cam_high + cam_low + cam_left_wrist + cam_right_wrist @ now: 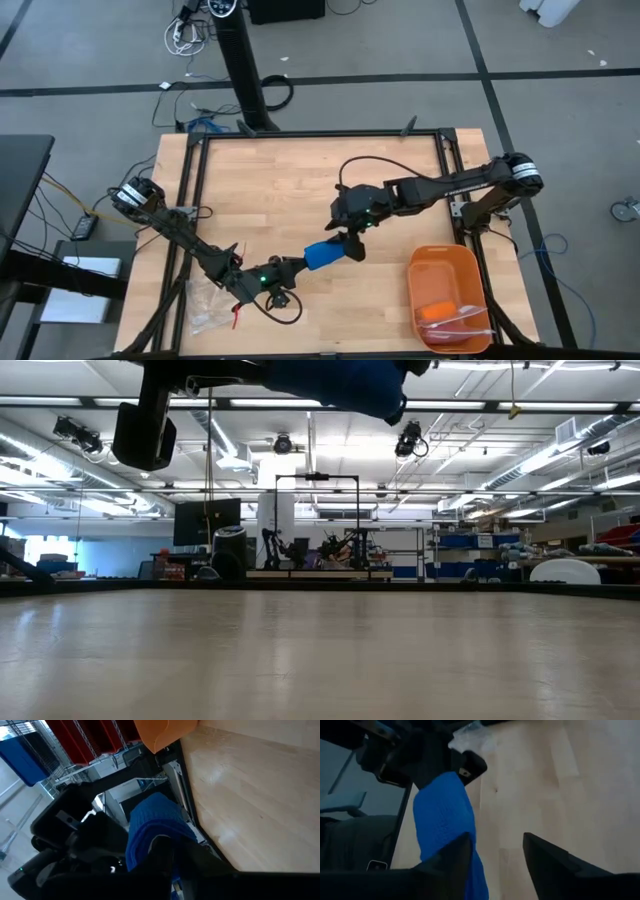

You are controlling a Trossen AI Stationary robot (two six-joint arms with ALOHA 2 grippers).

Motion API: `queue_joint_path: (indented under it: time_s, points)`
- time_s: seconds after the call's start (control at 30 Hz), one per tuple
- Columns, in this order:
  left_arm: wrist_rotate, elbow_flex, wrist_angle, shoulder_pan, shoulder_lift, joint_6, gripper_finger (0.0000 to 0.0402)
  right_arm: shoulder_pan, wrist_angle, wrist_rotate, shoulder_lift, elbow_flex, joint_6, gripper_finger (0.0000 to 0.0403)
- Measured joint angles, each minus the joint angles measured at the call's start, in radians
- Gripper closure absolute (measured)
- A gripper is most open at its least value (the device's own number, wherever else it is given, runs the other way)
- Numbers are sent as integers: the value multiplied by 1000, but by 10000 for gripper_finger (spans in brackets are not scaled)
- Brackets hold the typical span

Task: Roll bandage
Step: Roll the blue bandage

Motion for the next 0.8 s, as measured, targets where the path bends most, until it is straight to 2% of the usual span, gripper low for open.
queue_joint_path:
  time_s: [0.27,0.43,0.8]
  points:
    - [1,0,-1,0,0,-3,384,8,-18,78,-95,0,-77,169]
    - [0,0,-1,0,0,-23,384,87,-38,197,-130,0,-170,144]
    - [-9,0,6,3,0,-51,384,314,-77,610,23,40,-254,135]
